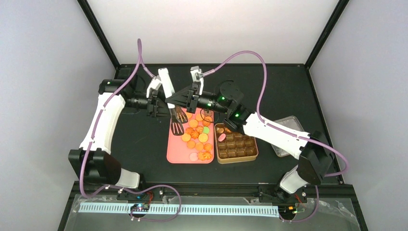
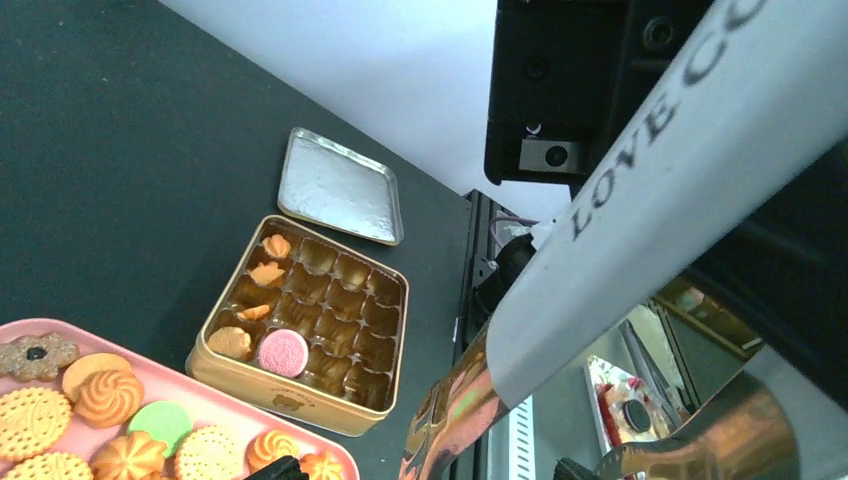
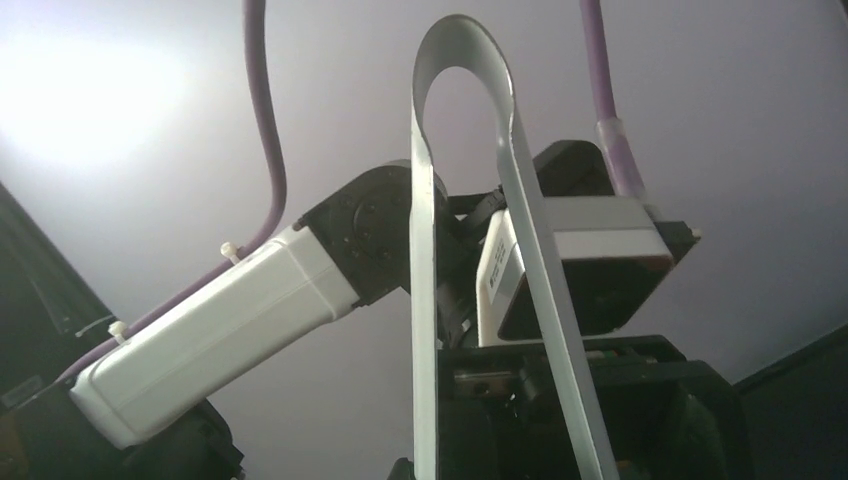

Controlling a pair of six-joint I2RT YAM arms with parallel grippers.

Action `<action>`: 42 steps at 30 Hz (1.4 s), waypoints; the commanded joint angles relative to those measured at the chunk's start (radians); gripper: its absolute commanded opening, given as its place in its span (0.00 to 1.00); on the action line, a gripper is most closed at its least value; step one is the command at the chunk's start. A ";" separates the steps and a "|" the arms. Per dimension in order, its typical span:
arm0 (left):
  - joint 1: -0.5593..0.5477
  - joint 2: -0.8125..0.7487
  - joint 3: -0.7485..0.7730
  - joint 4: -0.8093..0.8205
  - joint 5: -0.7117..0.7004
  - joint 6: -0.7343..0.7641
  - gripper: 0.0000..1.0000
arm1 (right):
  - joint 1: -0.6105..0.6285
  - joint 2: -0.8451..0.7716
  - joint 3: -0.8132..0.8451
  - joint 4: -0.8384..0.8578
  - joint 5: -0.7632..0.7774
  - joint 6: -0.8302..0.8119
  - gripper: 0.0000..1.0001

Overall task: Pack the cookies
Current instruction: Pass from the right arm to the left

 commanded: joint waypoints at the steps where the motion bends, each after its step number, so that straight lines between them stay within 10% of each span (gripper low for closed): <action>1: -0.017 -0.018 -0.004 -0.064 0.060 0.107 0.65 | -0.004 0.000 0.030 0.095 -0.049 0.014 0.01; 16: -0.042 -0.017 -0.029 -0.061 0.113 0.116 0.38 | -0.004 0.076 0.047 0.378 -0.101 0.193 0.01; 24: -0.042 -0.019 -0.051 -0.058 0.083 0.134 0.02 | -0.004 0.058 0.010 0.442 -0.103 0.212 0.01; 30: -0.042 -0.029 -0.046 -0.037 0.044 0.124 0.02 | -0.004 0.036 -0.033 0.476 -0.125 0.209 0.01; 38: -0.042 -0.086 -0.076 0.126 -0.126 0.025 0.02 | -0.119 -0.010 -0.005 0.140 -0.426 0.090 0.72; 42: -0.065 -0.130 -0.110 0.217 -0.266 0.001 0.01 | -0.164 -0.081 0.025 -0.300 -0.388 -0.253 0.93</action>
